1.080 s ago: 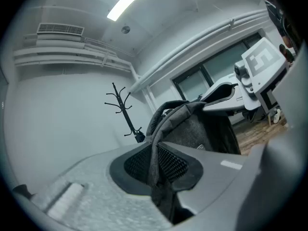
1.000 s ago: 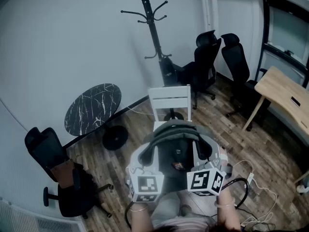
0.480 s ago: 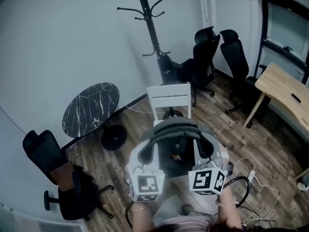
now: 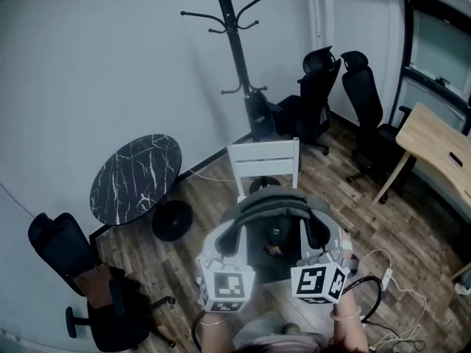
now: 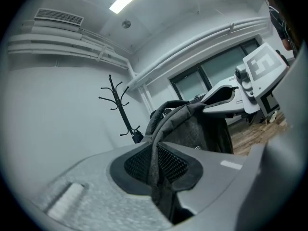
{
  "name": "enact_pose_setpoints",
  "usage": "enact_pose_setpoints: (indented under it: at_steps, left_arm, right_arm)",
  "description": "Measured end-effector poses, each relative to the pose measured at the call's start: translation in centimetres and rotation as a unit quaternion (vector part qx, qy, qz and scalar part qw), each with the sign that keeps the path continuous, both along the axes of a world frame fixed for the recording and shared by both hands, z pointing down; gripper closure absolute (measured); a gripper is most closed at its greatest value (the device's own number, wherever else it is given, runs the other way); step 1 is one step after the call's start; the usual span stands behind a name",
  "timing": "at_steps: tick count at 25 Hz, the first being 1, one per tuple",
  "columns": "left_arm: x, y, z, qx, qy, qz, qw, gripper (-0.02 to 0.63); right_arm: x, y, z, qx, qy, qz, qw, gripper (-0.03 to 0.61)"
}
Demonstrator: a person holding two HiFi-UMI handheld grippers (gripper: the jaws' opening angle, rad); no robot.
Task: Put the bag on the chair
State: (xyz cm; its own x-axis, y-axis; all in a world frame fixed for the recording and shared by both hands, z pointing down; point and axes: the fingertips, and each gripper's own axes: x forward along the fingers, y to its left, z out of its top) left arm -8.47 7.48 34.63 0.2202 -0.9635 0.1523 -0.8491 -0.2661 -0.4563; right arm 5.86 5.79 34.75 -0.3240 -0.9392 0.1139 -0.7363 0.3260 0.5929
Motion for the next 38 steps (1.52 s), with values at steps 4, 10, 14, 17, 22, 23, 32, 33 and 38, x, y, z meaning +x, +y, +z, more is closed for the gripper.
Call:
enact_pose_setpoints:
  at_steps: [4, 10, 14, 17, 22, 23, 32, 33, 38]
  left_arm:
    - [-1.1, -2.2, 0.1, 0.002, 0.0, 0.015, 0.9999, 0.566]
    - [-2.7, -5.2, -0.2, 0.006, 0.0, 0.034, 0.9994, 0.566]
    - [-3.6, -6.8, -0.5, 0.009, 0.005, 0.045, 0.9989, 0.567]
    - [-4.0, -7.8, -0.3, 0.007, 0.006, 0.051, 0.9987, 0.566]
    - [-4.9, -9.1, 0.3, -0.002, 0.014, 0.055, 0.9984, 0.567]
    - [-5.1, -9.4, 0.3, -0.002, 0.016, 0.054, 0.9984, 0.567]
    - [-5.4, -12.8, 1.3, -0.011, 0.017, 0.052, 0.9985, 0.568]
    - [-5.4, -13.3, 1.4, -0.012, 0.017, 0.052, 0.9985, 0.568]
    - [-5.3, -16.2, 2.0, -0.016, 0.016, 0.054, 0.9983, 0.568]
  right_arm:
    - [-1.1, -2.0, 0.2, 0.002, 0.003, 0.013, 1.0, 0.517]
    - [-2.8, -4.6, -0.3, 0.011, 0.012, 0.026, 1.0, 0.517]
    - [-3.7, -5.9, -0.6, 0.012, 0.011, 0.043, 0.999, 0.517]
    - [-4.0, -7.0, -0.3, 0.012, 0.015, 0.049, 0.999, 0.517]
    - [-4.9, -8.3, 0.0, 0.001, 0.016, 0.061, 0.998, 0.517]
    - [-5.0, -8.5, 0.0, 0.0, 0.016, 0.061, 0.998, 0.517]
    - [-5.3, -11.9, 1.2, -0.005, 0.021, 0.06, 0.998, 0.517]
    - [-5.3, -12.4, 1.2, -0.006, 0.02, 0.06, 0.998, 0.517]
    - [-5.2, -14.9, 2.0, -0.01, 0.018, 0.063, 0.998, 0.517]
